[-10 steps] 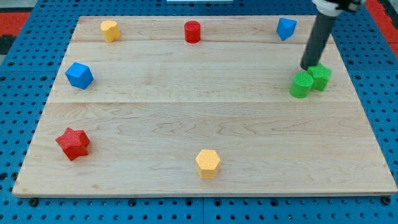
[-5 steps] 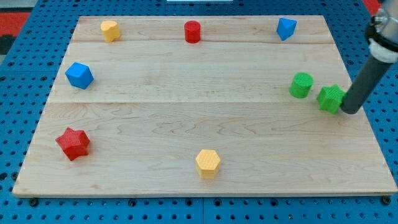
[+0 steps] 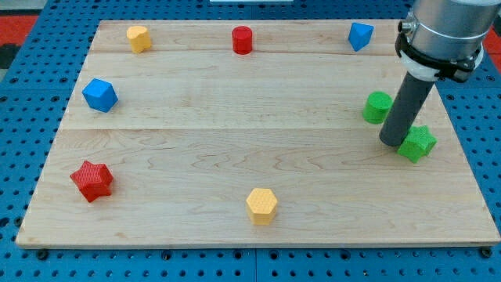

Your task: Move the green star to the bottom right

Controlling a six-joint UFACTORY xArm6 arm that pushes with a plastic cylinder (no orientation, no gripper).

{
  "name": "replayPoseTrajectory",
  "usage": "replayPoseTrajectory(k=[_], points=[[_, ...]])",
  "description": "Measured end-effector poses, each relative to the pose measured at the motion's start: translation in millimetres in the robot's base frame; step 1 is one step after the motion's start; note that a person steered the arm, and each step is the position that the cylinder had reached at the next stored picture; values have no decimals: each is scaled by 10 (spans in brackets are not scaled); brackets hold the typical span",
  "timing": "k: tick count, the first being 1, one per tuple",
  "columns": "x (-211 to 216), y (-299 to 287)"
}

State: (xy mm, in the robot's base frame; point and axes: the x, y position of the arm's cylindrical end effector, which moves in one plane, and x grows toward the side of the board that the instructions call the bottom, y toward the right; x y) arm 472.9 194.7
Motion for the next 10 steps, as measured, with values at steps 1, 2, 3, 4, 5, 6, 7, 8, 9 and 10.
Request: replayPoseTrajectory(k=[1, 2, 3, 4, 5, 6, 7, 8, 9, 10], points=[[-167, 20], [-293, 369], [-296, 836], [-68, 494], [241, 397], [514, 596], [789, 533], [338, 638], [76, 458], [488, 335]])
